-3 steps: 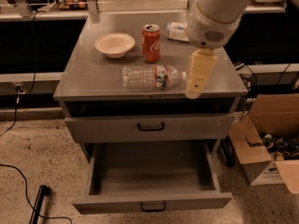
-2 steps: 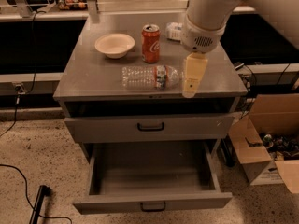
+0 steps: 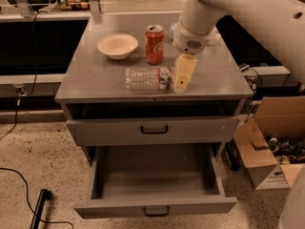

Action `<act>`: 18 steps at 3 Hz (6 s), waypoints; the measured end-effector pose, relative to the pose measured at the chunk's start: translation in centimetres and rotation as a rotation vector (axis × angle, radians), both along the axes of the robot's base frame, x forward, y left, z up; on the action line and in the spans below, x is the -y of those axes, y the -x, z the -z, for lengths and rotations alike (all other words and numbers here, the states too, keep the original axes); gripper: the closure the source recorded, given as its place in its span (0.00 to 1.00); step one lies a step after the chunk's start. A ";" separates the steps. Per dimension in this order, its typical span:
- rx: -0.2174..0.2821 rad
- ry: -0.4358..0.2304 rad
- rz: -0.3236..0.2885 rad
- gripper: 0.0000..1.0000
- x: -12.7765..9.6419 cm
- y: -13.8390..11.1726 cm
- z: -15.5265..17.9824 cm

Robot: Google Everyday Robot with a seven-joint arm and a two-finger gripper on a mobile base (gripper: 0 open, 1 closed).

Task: Place water bottle into middle drawer

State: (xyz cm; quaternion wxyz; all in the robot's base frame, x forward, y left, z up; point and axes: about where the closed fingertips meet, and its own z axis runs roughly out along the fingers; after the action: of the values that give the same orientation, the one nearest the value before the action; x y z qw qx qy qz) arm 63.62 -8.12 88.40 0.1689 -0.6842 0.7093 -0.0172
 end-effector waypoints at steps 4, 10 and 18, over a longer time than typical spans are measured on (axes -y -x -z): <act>-0.049 -0.056 -0.040 0.17 -2.8 -1.1 4.6; -0.076 -0.043 -0.053 1.00 -3.5 -1.0 4.5; -0.104 -0.157 0.146 1.00 1.8 15.0 8.5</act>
Offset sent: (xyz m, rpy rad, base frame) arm 0.0078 0.0357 -0.0481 0.0679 0.0353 0.0462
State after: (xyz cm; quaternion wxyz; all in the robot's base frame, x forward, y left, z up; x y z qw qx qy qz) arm 48.60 -9.87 79.89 0.1830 -0.6154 0.7642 0.0616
